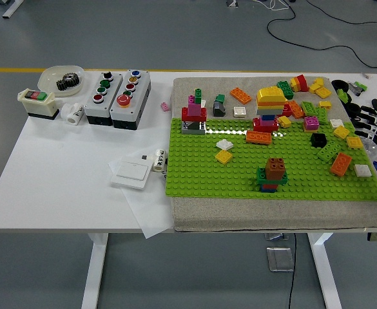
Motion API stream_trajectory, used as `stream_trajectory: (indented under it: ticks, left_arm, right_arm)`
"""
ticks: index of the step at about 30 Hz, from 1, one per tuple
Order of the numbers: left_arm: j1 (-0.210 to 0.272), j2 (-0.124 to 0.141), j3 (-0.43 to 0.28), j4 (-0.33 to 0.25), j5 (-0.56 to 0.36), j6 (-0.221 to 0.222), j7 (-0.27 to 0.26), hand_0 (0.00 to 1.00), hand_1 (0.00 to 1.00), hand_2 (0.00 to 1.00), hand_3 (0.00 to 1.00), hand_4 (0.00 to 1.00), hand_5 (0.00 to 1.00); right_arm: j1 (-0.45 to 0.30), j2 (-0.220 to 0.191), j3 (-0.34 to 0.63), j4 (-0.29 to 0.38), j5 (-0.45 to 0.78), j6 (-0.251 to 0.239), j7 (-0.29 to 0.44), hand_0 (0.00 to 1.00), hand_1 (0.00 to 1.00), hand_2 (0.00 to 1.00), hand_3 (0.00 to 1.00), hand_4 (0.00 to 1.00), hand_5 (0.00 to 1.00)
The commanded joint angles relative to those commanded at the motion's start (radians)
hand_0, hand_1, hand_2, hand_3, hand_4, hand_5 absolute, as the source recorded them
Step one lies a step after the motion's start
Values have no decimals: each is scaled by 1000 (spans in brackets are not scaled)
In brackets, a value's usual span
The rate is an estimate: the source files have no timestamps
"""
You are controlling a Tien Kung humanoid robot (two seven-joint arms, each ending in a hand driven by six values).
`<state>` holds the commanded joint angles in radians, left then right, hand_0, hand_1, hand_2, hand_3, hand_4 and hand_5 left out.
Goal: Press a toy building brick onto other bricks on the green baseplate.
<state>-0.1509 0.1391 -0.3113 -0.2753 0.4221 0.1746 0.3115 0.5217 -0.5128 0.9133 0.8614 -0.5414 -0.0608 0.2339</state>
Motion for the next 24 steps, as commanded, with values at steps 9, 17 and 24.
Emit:
stream_trajectory:
  ticks: [9, 17, 24]
  left_arm:
    - [-4, -5, 10, 0, -19, 4, -7, 499, 594, 704, 691, 734, 807]
    - [-8, -7, 18, 2, -34, 4, -13, 499, 593, 703, 690, 732, 805]
    - [-8, -11, 30, 7, -60, 10, -25, 499, 588, 702, 688, 728, 802]
  right_arm:
    - [9, -10, -13, 10, 3, 9, -1, 683, 673, 725, 761, 998, 794]
    - [19, -17, -12, 9, 0, 18, 2, 663, 632, 700, 754, 998, 791]
    - [17, -22, -9, 8, 2, 25, 9, 644, 621, 677, 725, 998, 785]
